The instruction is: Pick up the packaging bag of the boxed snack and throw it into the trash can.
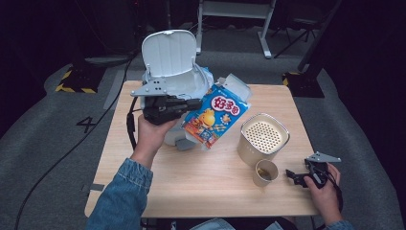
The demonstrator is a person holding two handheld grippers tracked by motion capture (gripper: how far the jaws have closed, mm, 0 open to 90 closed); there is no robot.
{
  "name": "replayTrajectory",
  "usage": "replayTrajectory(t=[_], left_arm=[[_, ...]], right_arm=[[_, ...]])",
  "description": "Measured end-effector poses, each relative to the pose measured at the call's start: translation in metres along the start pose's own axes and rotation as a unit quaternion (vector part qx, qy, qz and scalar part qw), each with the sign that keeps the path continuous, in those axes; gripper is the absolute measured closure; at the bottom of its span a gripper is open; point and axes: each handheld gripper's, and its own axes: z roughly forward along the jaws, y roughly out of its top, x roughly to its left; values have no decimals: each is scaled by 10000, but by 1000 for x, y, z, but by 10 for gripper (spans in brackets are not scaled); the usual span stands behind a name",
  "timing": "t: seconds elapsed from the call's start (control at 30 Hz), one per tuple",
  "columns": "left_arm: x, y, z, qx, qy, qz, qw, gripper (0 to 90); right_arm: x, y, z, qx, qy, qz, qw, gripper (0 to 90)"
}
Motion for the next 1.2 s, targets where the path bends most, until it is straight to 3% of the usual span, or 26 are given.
replayTrajectory(t=[0.4, 0.8, 0.97, 1.2], left_arm=[[17, 31, -23, -292, 390, 35, 9988, 886], [32, 62, -31, -511, 638, 99, 9966, 887], [41, 69, -33, -623, 814, 61, 9947, 886], [53, 73, -35, -825, 1121, -2, 9903, 887]], right_arm=[[0, 0, 0, 0, -1, -1, 10000, 1], [0, 0, 0, -1, 0, 1, 10000, 1], [1, -1, -1, 2, -35, 34, 10000, 1], [1, -1, -1, 2, -33, 32, 10000, 1]])
